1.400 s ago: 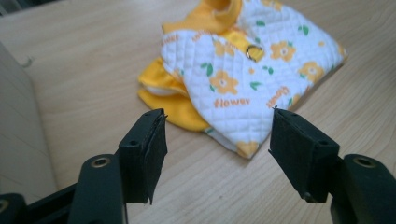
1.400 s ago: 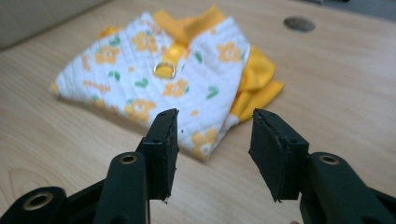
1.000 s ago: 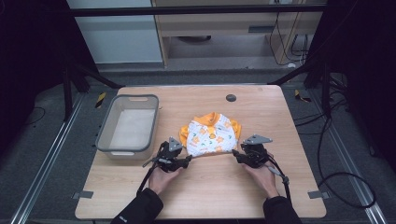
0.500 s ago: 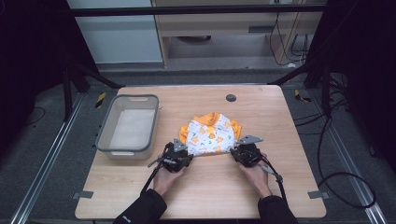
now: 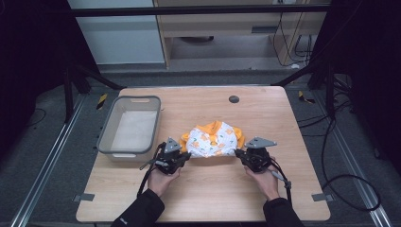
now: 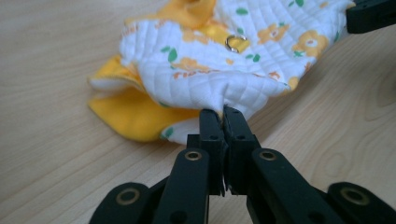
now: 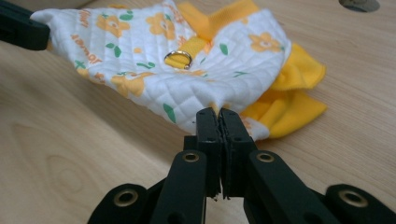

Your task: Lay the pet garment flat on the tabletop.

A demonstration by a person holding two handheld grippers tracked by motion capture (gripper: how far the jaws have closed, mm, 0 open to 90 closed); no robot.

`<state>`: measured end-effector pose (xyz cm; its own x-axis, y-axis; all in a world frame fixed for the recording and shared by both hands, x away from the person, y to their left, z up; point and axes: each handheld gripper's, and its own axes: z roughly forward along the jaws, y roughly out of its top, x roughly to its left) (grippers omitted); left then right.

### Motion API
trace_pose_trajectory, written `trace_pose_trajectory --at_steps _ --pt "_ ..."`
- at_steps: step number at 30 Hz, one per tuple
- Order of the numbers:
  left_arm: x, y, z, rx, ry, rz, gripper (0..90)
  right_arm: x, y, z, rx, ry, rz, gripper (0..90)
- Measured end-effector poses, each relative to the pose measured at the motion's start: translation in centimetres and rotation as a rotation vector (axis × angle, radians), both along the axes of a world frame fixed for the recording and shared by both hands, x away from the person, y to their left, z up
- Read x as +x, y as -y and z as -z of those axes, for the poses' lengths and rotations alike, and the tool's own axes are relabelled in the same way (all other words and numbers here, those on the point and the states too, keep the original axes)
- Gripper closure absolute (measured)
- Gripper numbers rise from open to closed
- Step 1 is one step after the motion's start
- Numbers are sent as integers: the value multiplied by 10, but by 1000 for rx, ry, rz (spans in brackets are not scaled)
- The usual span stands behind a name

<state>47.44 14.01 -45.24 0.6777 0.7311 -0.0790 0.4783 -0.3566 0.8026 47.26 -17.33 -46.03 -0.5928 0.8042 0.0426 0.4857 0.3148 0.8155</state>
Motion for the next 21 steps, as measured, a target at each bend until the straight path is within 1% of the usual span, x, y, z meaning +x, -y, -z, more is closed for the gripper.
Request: trace_pose_trajectory --at_steps 2,3,4,6,7,8,12,14,17,18,20,21 --pt "-7 -3 -9 -24 8 15 878 -8 3 -7 19 15 -13 883" --pt "-10 -5 -13 -27 18 23 878 -12 4 -11 31 18 -20 883" --pt "-14 -6 -18 -32 28 29 879 -16 5 -15 40 34 -31 883" --pt "-20 -8 -25 -53 36 40 879 -23 7 -23 60 51 -45 883" --pt "-23 -9 -29 -58 42 44 879 -29 7 -29 74 60 -56 883" --pt "-25 -11 -33 -66 48 48 879 -29 7 -29 74 60 -56 883" --pt "-31 -14 -46 -106 66 54 879 -38 6 -41 102 68 -83 885" --pt "-31 -16 -51 -124 68 54 879 -40 5 -46 119 76 -91 885" --pt "-28 -17 -54 -130 65 48 879 -39 2 -52 142 81 -100 886" --pt "-25 -16 -55 -123 58 42 879 -37 1 -54 145 78 -102 886" --pt "-16 -15 -54 -113 35 23 879 -29 -3 -54 132 80 -90 885" --pt "-11 -14 -51 -107 26 8 878 -23 -4 -52 125 77 -76 885"
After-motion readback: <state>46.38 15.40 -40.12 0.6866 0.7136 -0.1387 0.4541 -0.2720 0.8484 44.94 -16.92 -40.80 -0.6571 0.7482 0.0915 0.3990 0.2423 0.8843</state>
